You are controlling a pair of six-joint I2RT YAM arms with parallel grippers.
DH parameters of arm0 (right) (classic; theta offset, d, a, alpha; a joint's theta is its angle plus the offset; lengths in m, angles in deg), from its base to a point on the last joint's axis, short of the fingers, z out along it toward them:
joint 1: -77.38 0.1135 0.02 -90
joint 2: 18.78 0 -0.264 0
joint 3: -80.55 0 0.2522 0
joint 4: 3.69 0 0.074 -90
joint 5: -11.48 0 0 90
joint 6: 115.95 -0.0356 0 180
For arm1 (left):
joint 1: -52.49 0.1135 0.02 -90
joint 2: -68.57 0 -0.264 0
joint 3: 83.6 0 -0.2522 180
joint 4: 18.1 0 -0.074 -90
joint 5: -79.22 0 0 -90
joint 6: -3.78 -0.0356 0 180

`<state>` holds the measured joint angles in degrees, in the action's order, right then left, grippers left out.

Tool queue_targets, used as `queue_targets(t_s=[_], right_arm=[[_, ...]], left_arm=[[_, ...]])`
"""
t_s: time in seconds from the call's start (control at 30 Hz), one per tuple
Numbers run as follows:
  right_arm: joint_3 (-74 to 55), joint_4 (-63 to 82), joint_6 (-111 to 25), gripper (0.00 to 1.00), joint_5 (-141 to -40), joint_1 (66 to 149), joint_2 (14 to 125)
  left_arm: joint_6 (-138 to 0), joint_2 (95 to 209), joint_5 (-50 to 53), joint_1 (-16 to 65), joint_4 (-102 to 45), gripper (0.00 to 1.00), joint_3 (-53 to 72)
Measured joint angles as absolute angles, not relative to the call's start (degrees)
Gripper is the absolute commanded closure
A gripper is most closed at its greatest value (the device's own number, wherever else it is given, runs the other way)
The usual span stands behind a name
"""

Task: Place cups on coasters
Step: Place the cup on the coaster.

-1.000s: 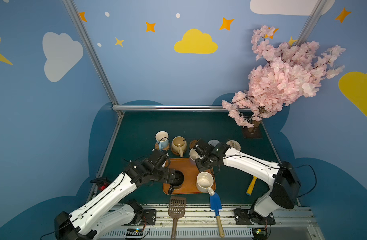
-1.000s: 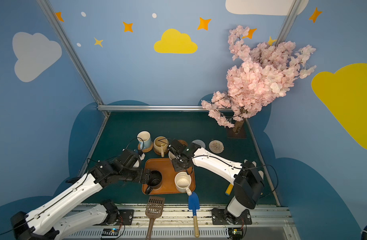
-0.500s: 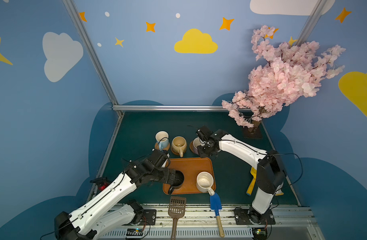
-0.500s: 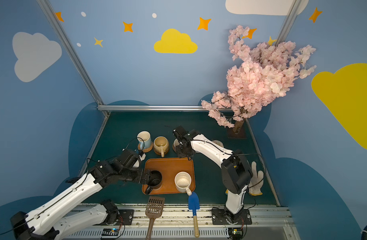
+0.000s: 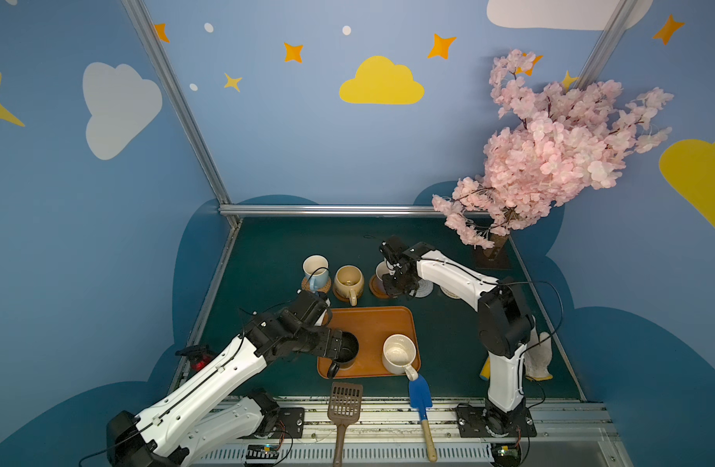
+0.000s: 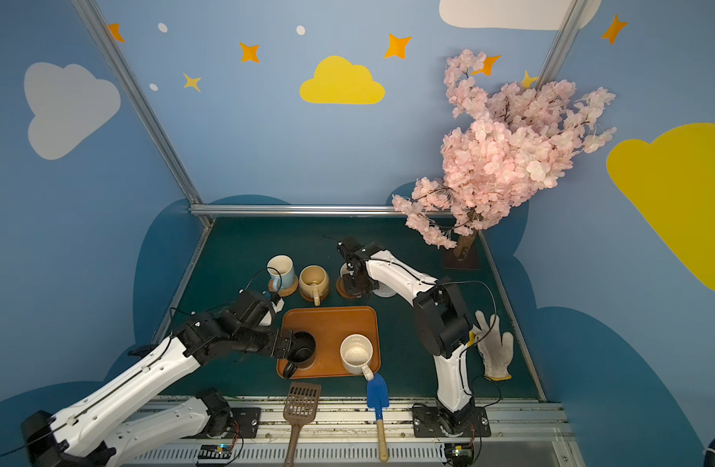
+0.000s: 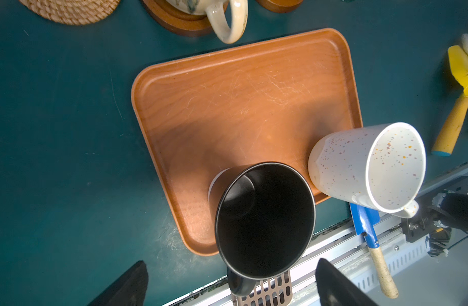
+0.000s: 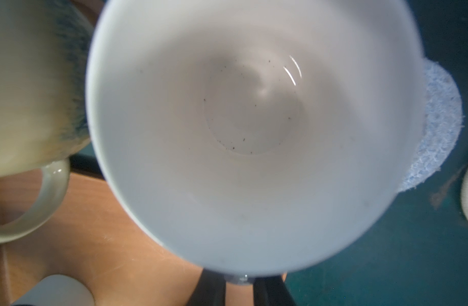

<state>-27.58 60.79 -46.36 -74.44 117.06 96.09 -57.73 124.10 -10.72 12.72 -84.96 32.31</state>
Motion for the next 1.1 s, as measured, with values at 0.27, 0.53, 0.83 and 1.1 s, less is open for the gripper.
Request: queue_targets(t_s=[0.27, 0.53, 0.83, 1.1], right_arm=[[-28.6, 60.5, -46.6, 1.0, -74.8, 117.2, 97.2], [-27.3, 59.0, -46.6, 1.0, -74.4, 117.4, 96.6], [-27.8, 59.0, -46.5, 1.0, -74.8, 116.9, 96.7], [-27.8, 59.0, -46.6, 0.84, -74.9, 116.9, 97.1]], left_arm=[[-57.7, 123.7, -10.2, 12.5, -85.0, 0.02, 32.5], [-56.7, 120.8, -8.8, 9.6, -85.5, 0.03, 33.4], [-53.3, 120.3, -10.4, 4.3, -88.3, 0.04, 35.3], [-50.5, 124.1, -13.0, -0.5, -87.4, 0.06, 36.3]])
